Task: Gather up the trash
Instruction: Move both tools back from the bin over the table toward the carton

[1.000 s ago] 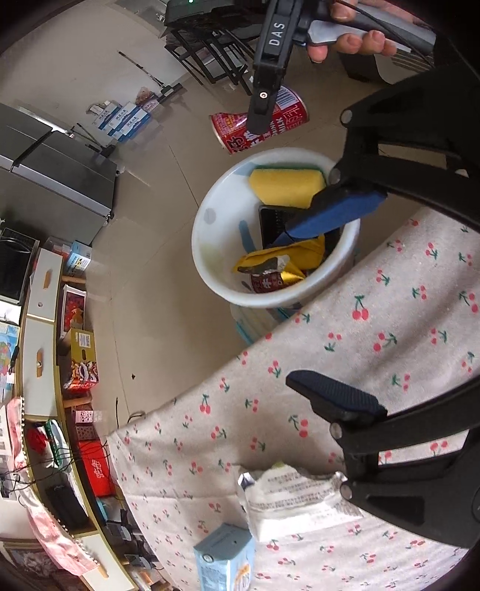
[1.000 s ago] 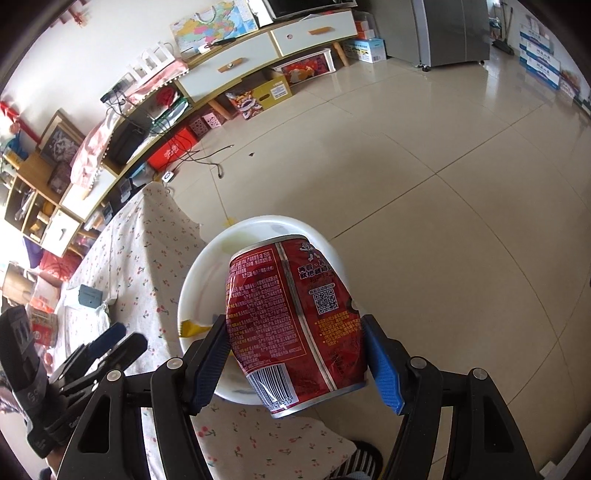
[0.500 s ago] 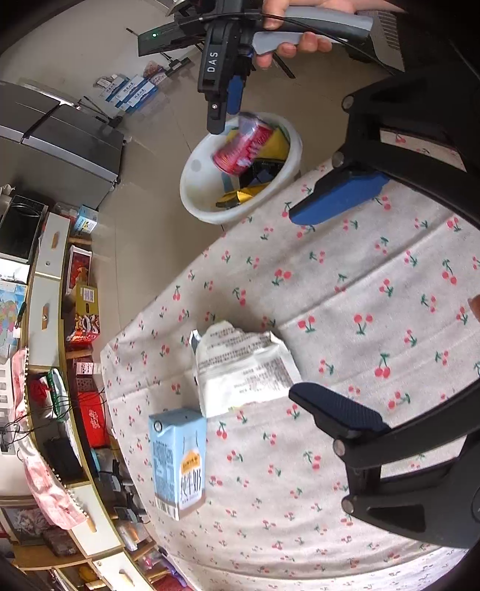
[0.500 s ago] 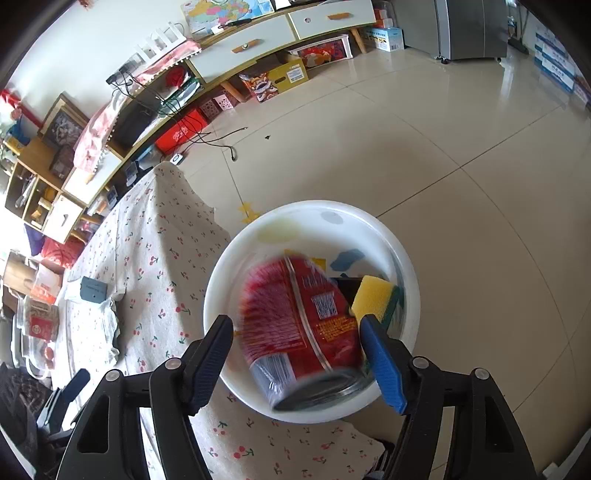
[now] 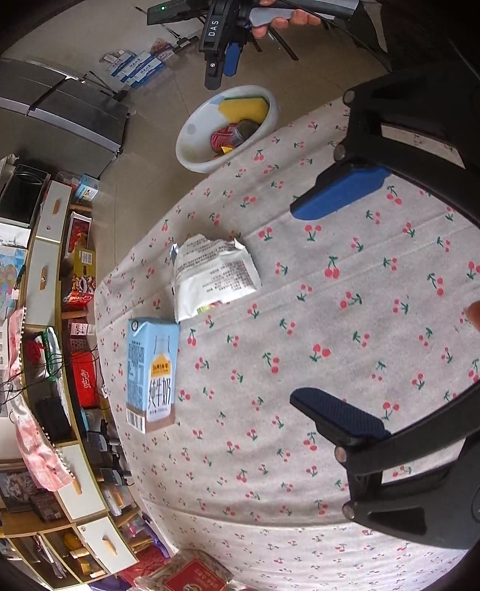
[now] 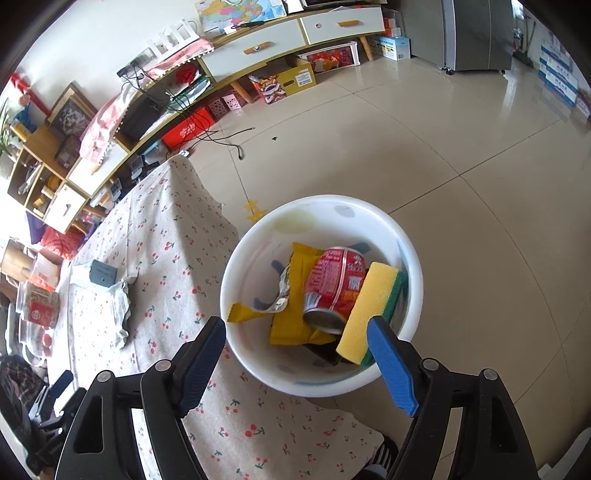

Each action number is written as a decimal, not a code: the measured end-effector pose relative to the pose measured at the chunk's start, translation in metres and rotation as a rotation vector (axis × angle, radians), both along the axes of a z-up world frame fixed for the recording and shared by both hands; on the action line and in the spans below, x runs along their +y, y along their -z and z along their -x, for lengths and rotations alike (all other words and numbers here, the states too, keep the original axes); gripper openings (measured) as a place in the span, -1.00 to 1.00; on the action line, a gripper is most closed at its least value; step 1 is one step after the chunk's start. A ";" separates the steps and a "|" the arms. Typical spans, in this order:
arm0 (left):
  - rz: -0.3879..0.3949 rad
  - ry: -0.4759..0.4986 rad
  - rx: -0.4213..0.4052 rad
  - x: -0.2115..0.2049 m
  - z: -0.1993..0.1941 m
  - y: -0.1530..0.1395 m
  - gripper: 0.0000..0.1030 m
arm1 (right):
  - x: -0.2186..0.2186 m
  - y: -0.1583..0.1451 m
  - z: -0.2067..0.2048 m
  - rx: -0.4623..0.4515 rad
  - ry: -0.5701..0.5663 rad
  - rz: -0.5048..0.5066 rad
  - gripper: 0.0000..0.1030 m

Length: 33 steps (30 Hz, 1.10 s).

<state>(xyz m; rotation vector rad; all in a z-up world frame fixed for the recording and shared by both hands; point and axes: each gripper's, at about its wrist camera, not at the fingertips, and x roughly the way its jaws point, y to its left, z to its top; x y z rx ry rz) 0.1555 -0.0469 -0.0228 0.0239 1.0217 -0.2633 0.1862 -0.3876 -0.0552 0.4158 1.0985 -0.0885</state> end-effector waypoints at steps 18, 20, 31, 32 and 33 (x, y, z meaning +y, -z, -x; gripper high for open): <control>-0.036 -0.194 0.050 0.094 -0.001 0.010 0.79 | 0.119 0.002 -0.020 0.030 -0.173 0.072 0.62; -0.033 -0.218 0.063 0.104 0.001 0.012 0.79 | 0.136 0.004 -0.026 0.037 -0.199 0.082 0.62; -0.037 -0.290 0.078 0.133 0.000 0.013 0.79 | 0.227 0.019 -0.064 0.065 -0.326 0.110 0.63; -0.031 -0.293 0.081 0.135 0.000 0.013 0.79 | 0.234 0.021 -0.067 0.068 -0.333 0.116 0.63; -0.027 -0.296 0.082 0.138 0.000 0.013 0.79 | 0.240 0.023 -0.070 0.072 -0.339 0.124 0.64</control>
